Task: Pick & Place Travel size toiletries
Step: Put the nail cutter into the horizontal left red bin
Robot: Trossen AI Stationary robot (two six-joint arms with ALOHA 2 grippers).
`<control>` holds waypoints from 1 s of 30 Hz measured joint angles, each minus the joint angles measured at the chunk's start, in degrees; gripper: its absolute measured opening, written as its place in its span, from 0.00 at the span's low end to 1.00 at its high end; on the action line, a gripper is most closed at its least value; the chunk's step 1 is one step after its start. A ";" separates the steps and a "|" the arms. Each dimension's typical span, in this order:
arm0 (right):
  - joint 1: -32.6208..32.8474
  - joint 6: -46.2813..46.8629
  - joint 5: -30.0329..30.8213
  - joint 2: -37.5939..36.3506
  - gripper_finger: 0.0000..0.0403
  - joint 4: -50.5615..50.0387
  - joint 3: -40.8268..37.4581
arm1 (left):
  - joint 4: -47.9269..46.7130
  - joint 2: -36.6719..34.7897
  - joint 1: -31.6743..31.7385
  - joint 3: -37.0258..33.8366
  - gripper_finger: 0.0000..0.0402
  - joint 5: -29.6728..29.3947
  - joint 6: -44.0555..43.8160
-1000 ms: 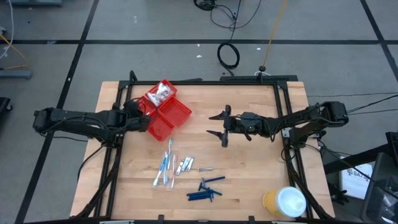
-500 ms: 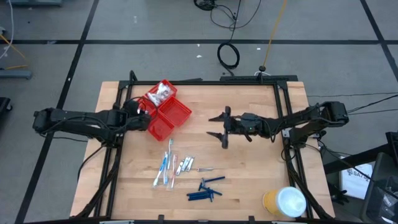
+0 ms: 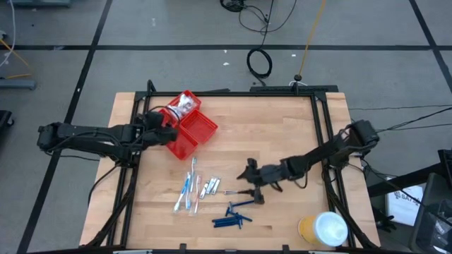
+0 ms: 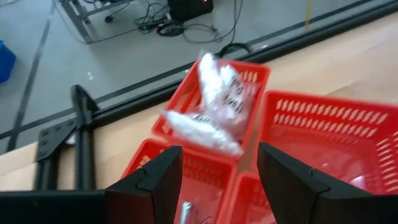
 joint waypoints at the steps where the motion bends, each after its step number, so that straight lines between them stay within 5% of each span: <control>1: 0.53 -0.18 0.04 1.23 0.65 -0.87 0.73 | 1.33 -0.01 0.01 0.00 0.50 0.01 0.26; 15: 0.66 -0.38 0.46 12.28 0.61 -8.63 6.46 | 17.44 0.01 -0.21 0.02 0.50 8.42 7.04; 30: -0.30 -4.48 -2.02 12.32 0.06 -11.55 6.51 | 18.94 0.01 -0.27 0.02 0.51 9.14 9.12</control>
